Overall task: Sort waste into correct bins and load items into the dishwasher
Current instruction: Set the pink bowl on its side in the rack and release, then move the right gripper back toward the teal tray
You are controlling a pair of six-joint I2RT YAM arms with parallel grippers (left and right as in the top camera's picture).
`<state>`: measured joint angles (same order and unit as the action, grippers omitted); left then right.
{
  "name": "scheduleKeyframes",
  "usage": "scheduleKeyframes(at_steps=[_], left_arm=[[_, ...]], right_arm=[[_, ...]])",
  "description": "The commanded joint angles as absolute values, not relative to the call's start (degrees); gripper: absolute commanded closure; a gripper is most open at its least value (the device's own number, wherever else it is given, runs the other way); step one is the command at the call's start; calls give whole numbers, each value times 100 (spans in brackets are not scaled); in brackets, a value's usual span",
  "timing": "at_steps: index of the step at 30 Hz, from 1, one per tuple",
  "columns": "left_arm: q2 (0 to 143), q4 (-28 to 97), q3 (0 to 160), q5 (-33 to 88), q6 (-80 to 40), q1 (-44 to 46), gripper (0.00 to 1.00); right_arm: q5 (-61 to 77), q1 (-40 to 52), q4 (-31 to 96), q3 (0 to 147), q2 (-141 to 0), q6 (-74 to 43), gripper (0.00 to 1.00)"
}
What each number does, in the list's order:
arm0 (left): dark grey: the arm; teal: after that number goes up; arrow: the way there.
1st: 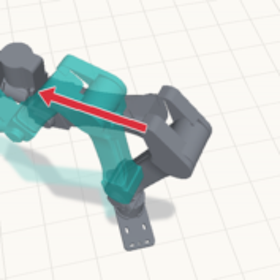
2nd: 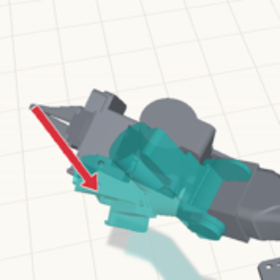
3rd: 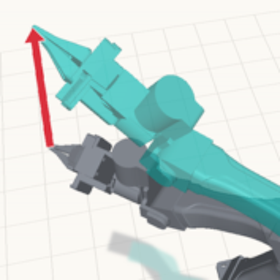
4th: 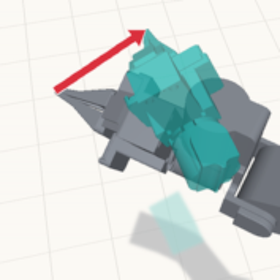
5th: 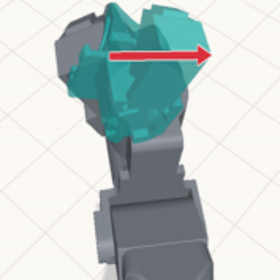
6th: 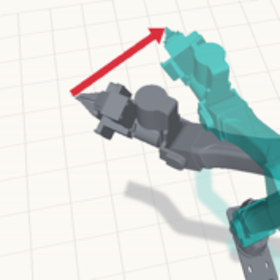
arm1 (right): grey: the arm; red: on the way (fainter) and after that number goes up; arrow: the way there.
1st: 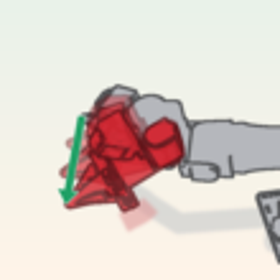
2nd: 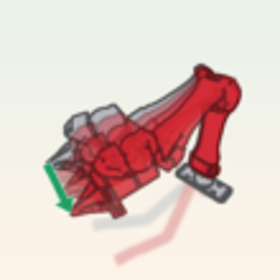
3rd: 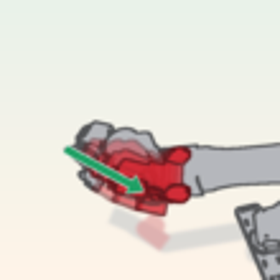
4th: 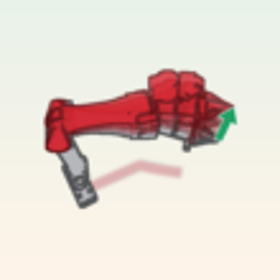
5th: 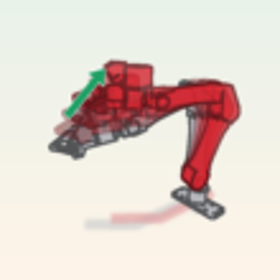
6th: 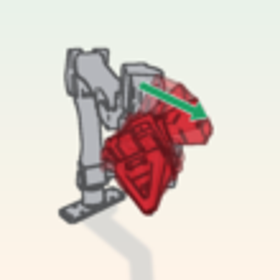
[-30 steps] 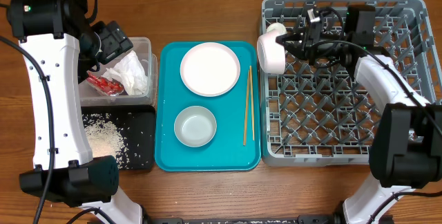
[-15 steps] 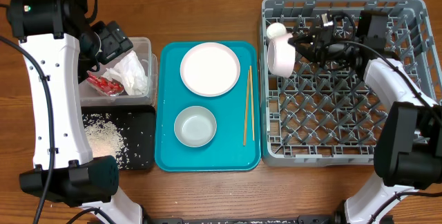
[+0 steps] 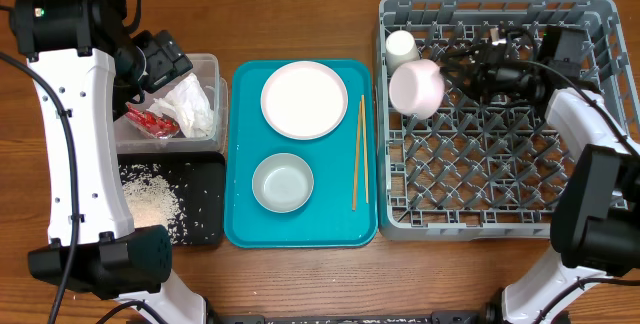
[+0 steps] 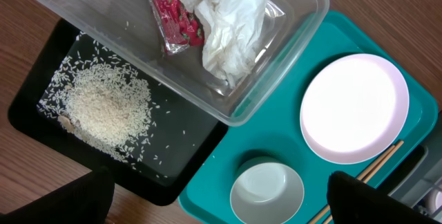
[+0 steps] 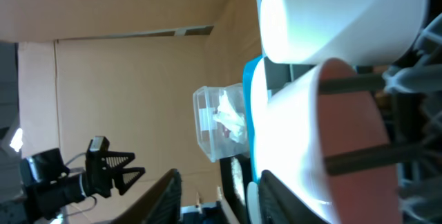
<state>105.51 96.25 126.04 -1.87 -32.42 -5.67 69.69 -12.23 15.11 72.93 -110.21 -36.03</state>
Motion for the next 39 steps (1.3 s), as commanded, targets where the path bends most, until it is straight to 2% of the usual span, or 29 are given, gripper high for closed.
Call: scheduleKeyframes(at_steps=[1,18,26,32,39], left_arm=[[10501,9636,12615,-167,-3173,-561,0],[10501,9636,12615,-167,-3173,-561,0],[10501,9636,12615,-167,-3175,-561,0],[10501,9636,12615,-167,-3173,-561,0],[10501,9636,12615,-167,-3175,-561,0]], right_arm=[[7076,-1302,1601,7279,-11050,-3271,60],[6840,-1610,1756,7529,-10809,-3297,59],[4792,-1382,2921,7583,-9780,-2790,60],[3129,-478,3833,7583,-8960,-1929,60],[1529,1675,4530,7583,-8851,-1114,59]])
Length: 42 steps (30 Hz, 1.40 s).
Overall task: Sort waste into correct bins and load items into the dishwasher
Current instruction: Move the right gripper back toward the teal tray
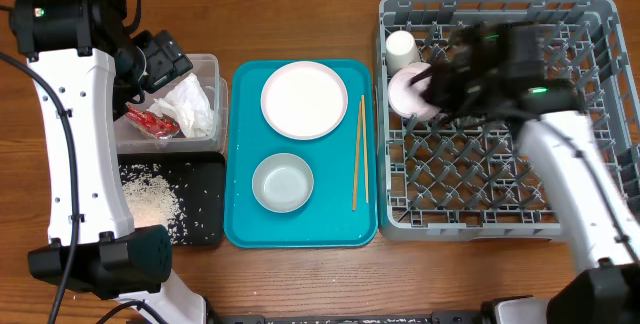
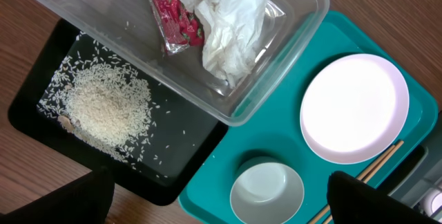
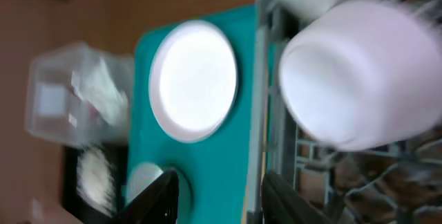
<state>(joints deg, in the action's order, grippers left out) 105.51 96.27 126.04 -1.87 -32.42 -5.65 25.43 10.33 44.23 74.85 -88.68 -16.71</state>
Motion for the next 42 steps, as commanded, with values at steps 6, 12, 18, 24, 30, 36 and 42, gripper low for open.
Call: scheduleKeyframes(at_steps=[6,12,18,24,30,36,42], left_arm=[[10501,9636,12615,-167,-3173,-561,0],[10501,9636,12615,-167,-3173,-561,0],[10501,9636,12615,-167,-3175,-561,0],[10501,9636,12615,-167,-3173,-561,0],[10501,9636,12615,-167,-3175,-561,0],[10501,9636,12615,-167,-3173,-561,0],[10501,9636,12615,-167,-3173,-561,0]], right_arm=[[963,3568,4654,7577,-9063,-451,59],[716,4969,4462,7570,-9465,-397,59],[436,5784,4171,7570,-10101,-248,59],[346,6005,3907,7575,-10361,-279,59],[49,5883,3868,7669,-10033,-513,58],[-906,5266,4281,7671,-9421,-1288,60],[-735,4230,4845,7594,-9413,-2292,61]])
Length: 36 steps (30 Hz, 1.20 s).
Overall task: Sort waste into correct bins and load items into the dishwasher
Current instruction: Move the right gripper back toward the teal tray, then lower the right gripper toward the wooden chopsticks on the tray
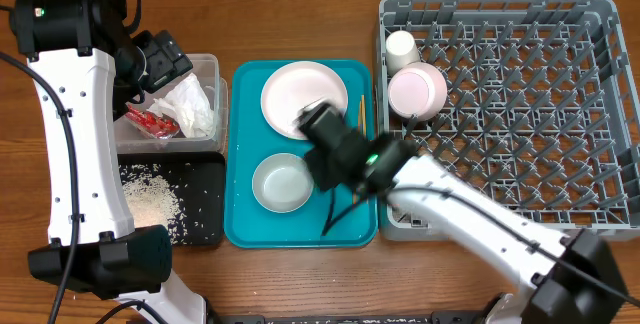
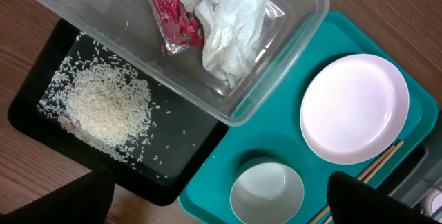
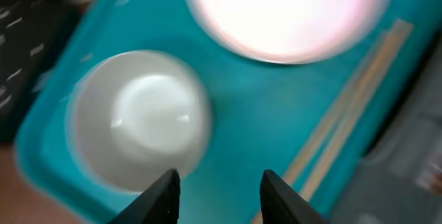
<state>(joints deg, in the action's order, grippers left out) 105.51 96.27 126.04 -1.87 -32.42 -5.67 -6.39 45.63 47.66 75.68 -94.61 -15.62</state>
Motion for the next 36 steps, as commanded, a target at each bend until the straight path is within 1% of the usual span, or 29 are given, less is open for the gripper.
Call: scheduleKeyframes(at_steps=[1,5,6,7,8,9,10,11,12,14,17,18,20,23,29,34,36], left_arm=[[10501,9636,12615,-167,-3175,-561,0],[10501,9636,12615,-167,-3173,-561,0],[10501,9636,12615,-167,-3173,-561,0],[10501,9636,12615,-167,-3173,-561,0],[10501,9636,12615,-167,-3173,-561,0],[10501,9636,12615,-167,-3173,-561,0],[10501,9636,12615,-167,-3173,-561,0],[10501,9636,12615,-167,-3173,-561,0],[10501,9636,12615,-167,-3175,-561,0],[10501,9636,12615,-167,-3173,-561,0],[10501,9636,12615,-167,-3173,-561,0],[10501,9636,12615,-167,-3175,-561,0],[10501,9636,12615,-167,-3173,-561,0],[10501,9636,12615,-167,-3173,-561,0],[10501,9636,12615,-167,-3173,-561,0],[10501,9636,12615,-167,-3173,-561,0],[10501,9636,12615,-167,-3175,-561,0]], right_arm=[[-642,4104,4851,7555,-9430,-2403,61],[-550,3854,4668,7242,-9502,-2744,59],[-545,3854,4611,7177,-9533,-2810,58],[-523,3854,4550,7113,-9561,-2858,54],[-427,3854,4458,7048,-9592,-2856,48],[-303,3854,4377,7008,-9616,-2856,29],[-91,3857,4263,6969,-9631,-2856,16],[102,3854,4139,6923,-9662,-2856,5],[263,3854,4023,6877,-9692,-2856,0],[379,3854,3900,6853,-9797,-2858,0],[196,3854,3922,6853,-9933,-2860,0],[34,3854,3931,6851,-10005,-2891,21],[-357,3854,3927,6851,-10125,-3111,45],[-722,3857,3892,6851,-10337,-3507,65],[-1035,3859,3907,6851,-10672,-3610,83],[-1157,3859,3876,6851,-10744,-3632,85],[-1155,3865,3854,6851,-10746,-3651,90]])
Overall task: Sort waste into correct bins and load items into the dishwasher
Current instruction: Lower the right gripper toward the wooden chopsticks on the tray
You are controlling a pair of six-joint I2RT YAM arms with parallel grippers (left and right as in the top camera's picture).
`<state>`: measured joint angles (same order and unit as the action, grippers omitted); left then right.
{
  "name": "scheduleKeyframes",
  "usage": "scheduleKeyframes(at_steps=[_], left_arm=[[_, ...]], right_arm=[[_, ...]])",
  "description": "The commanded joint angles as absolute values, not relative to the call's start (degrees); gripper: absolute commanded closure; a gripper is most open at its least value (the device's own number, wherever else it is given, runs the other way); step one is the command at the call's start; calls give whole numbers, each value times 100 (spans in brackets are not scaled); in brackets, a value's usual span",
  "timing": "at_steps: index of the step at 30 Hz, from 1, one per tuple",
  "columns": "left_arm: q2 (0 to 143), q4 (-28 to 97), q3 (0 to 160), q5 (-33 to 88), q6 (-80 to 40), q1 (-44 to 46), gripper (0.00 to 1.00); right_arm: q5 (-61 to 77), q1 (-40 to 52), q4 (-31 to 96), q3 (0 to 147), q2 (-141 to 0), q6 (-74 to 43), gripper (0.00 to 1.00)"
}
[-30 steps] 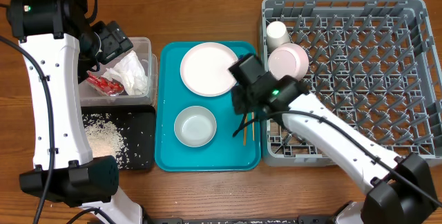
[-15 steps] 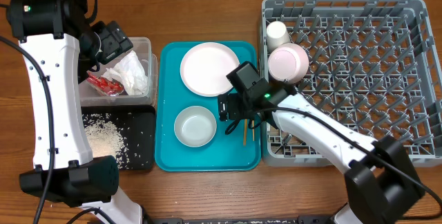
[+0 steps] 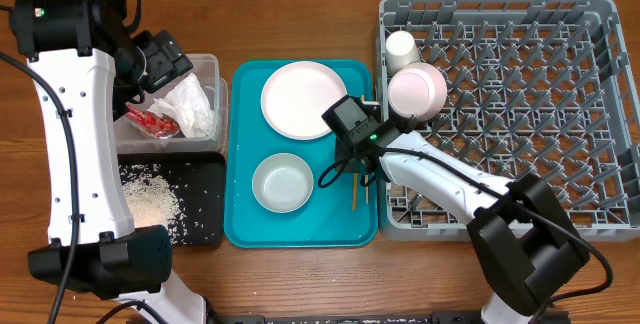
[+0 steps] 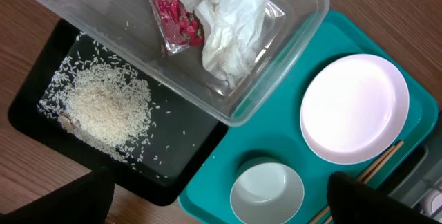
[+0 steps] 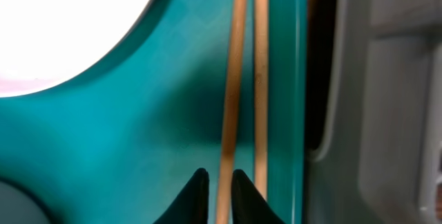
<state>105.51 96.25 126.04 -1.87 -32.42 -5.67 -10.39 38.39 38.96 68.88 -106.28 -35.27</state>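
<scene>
Two wooden chopsticks (image 3: 353,196) lie along the right side of the teal tray (image 3: 240,226). My right gripper (image 5: 219,186) is down on them. Its jaws are narrowed around the left chopstick (image 5: 235,65), and the other chopstick (image 5: 260,79) lies just outside the right finger. A pink plate (image 3: 304,99) and a pale bowl (image 3: 282,182) also rest on the tray. My left gripper (image 4: 221,202) hangs open and empty, high above the bins. A pink cup (image 3: 418,88) and a white cup (image 3: 402,46) sit in the grey rack (image 3: 600,114).
A clear bin (image 3: 208,62) holds crumpled tissue (image 3: 190,104) and a red wrapper (image 3: 150,121). A black tray (image 3: 207,204) in front of it holds spilled rice (image 3: 150,201). The rack's wall (image 5: 387,99) stands right beside the chopsticks.
My right gripper was wide open over the bowl and plate. It is now at the tray's right side, with its jaws closed in around one chopstick. The left arm has not moved.
My right gripper was first open inside the rack beside the pink cup. It then stood back over the rack's left edge, with the cup left in place. Later it was over the tray's bowl, and it is now down on the chopsticks.
</scene>
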Motion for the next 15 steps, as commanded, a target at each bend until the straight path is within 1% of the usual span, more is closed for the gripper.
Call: scheduleKeyframes(at_steps=[1,5,9,15], left_arm=[[10499,9636,12615,-167,-3173,-561,0],[10501,9636,12615,-167,-3173,-561,0],[10501,9636,12615,-167,-3175,-561,0],[10501,9636,12615,-167,-3175,-561,0]], right_arm=[[-1164,3879,3841,6851,-10750,-3776,91],[-1199,3879,3806,6840,-10783,-4077,91],[-1199,3913,3642,6840,-10982,-4075,87],[-1197,3913,3538,6840,-11253,-4075,84]])
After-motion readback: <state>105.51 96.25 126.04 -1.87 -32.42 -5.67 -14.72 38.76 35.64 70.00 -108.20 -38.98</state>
